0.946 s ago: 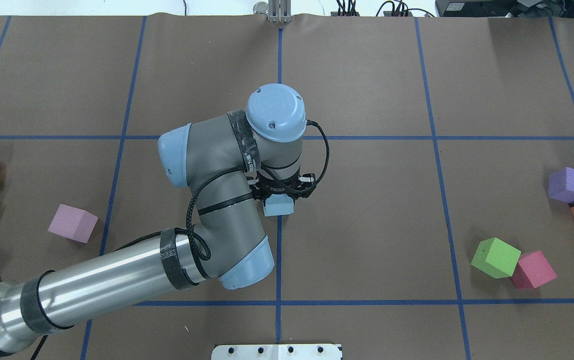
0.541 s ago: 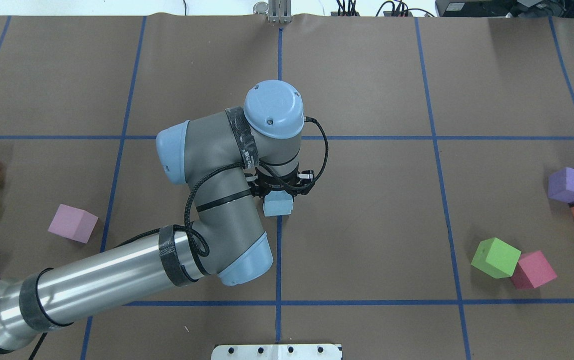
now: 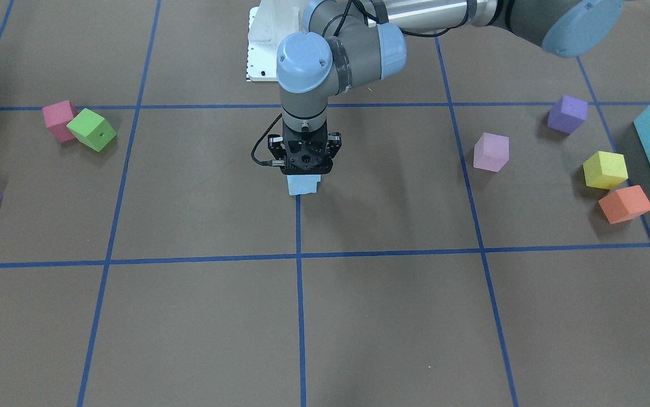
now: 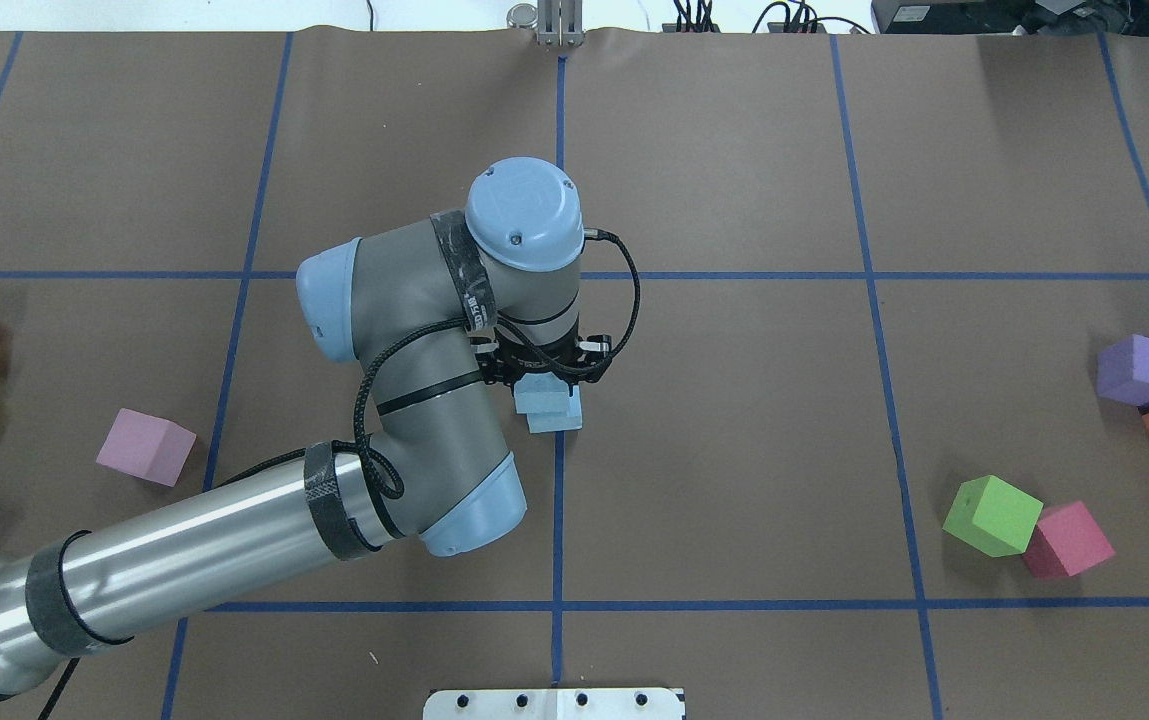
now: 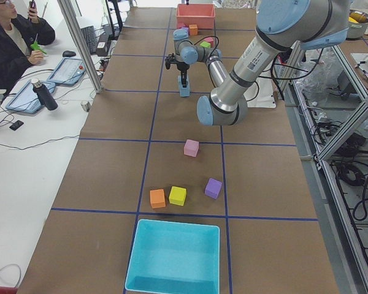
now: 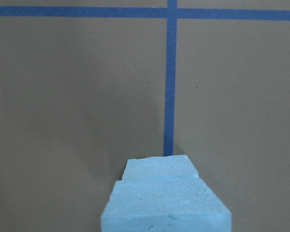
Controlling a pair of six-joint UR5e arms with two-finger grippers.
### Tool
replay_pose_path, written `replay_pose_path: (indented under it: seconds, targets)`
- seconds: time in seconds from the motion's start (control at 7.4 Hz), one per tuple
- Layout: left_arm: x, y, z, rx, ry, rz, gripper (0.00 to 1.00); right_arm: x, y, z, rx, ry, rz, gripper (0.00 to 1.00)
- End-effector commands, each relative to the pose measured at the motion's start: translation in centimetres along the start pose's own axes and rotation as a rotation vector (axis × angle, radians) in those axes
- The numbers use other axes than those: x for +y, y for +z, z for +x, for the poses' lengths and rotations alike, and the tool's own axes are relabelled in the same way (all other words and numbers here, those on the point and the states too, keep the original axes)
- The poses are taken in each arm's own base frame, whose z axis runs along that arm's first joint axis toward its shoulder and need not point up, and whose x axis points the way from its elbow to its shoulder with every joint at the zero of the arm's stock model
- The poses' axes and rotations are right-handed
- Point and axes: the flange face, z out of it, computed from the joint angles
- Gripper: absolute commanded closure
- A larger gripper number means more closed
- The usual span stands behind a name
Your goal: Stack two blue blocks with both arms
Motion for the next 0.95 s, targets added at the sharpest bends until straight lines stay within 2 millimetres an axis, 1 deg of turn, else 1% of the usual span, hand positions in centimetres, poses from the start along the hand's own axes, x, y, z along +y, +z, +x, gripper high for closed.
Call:
replay_pose_path:
  seconds: [0.0, 0.27, 0.54, 0.81]
  targets:
    - [0.16, -0.15, 0.11, 0.019, 0.003, 0.003, 0.53, 0.00, 0.00, 0.00, 0.000, 0.000, 0.000, 0.00]
    - [0.81, -0.87, 0.45, 0.042, 0.001, -0.034, 0.53, 0.00, 0.00, 0.00, 0.000, 0.000, 0.000, 0.00]
    - [0.77, -0.39, 0.33, 0.034, -0.002, -0.039, 0.53, 0.00, 0.00, 0.00, 0.000, 0.000, 0.000, 0.00]
    - [0.70, -0.20, 0.24, 0.032, -0.002, -0.038, 0.35, 0.00, 0.00, 0.00, 0.000, 0.000, 0.000, 0.00]
